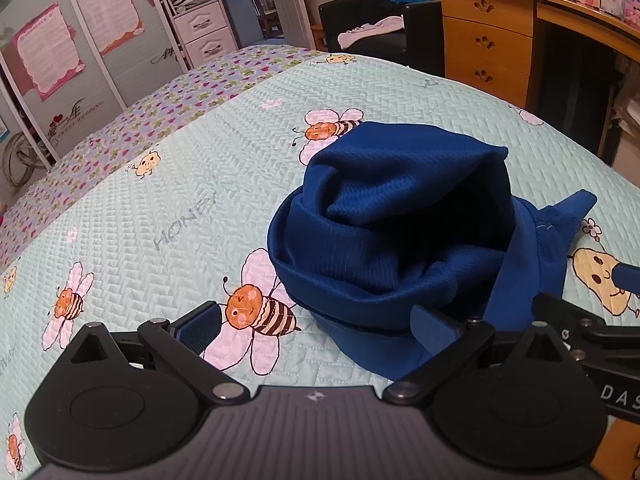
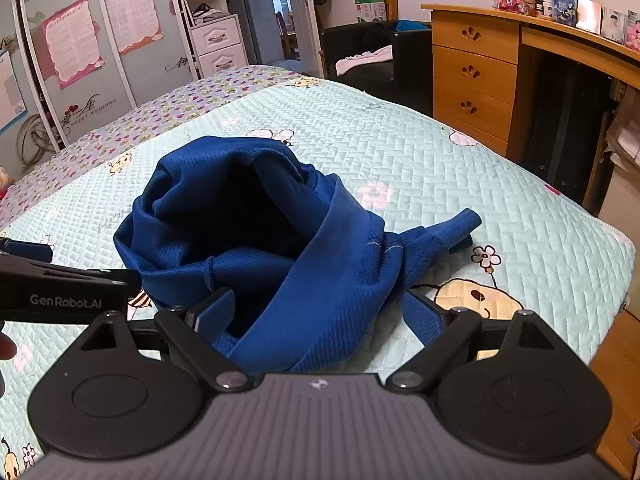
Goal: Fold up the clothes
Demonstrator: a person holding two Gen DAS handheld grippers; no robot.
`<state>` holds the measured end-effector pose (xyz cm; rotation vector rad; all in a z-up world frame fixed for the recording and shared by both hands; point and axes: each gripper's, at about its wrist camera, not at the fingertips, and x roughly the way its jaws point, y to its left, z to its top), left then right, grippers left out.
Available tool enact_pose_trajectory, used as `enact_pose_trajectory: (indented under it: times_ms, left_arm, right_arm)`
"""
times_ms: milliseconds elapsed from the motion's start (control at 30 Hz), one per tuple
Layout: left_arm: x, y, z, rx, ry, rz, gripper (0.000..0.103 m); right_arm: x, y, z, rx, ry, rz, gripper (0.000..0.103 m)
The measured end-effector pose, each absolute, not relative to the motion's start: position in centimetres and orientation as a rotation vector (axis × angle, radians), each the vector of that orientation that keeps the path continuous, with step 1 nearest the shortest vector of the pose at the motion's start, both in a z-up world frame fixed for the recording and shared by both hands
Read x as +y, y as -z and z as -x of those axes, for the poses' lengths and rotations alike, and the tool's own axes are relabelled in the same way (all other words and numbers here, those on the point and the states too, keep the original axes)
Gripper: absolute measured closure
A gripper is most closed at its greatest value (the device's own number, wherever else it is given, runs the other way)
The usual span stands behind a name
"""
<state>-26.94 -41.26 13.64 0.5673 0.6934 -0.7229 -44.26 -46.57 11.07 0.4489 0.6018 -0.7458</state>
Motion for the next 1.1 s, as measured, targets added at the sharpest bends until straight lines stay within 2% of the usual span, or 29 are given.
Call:
enact_pose_trajectory:
  times_ms: [1100]
  left_arm:
    - [-41.57,-13.19,26.81,0.703,0.707,-0.574,0.0]
  right_arm:
    - [-46.47,-11.06,43.58,0.611,0.75,-0.436,0.013]
